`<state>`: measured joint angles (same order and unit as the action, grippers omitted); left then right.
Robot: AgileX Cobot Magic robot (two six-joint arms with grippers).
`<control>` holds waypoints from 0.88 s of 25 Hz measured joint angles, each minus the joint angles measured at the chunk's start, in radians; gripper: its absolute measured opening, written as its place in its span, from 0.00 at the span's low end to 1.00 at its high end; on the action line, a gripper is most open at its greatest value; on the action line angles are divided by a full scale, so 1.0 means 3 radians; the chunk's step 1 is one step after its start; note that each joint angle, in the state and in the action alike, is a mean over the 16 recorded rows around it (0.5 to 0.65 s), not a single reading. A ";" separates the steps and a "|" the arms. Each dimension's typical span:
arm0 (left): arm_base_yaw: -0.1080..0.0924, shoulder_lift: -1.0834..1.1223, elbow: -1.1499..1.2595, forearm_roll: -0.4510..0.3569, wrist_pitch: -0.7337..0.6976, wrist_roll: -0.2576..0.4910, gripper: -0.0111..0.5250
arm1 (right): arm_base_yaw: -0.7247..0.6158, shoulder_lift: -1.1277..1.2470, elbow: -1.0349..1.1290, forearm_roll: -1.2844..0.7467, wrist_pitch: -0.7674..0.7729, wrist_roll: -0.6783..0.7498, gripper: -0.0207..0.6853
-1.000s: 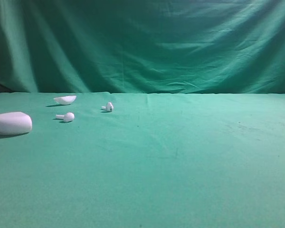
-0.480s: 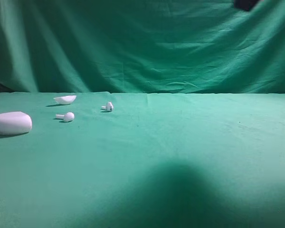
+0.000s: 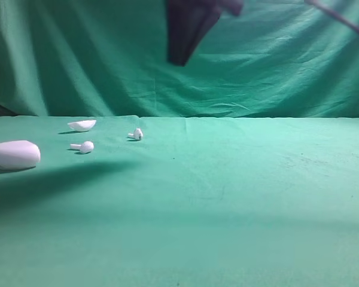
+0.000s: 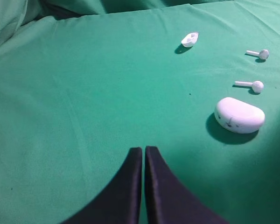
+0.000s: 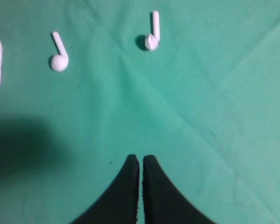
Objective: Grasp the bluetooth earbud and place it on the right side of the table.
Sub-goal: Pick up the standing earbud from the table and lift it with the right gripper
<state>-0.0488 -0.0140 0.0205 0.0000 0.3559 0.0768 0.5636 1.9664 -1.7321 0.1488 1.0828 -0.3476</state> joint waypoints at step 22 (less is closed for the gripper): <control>0.0000 0.0000 0.0000 0.0000 0.0000 0.0000 0.02 | 0.0212 0.1542 -0.1531 -0.0283 -0.0179 0.0458 0.52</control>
<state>-0.0488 -0.0140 0.0205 0.0000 0.3559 0.0768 0.6272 2.4290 -2.1914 0.0639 1.0291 -0.2103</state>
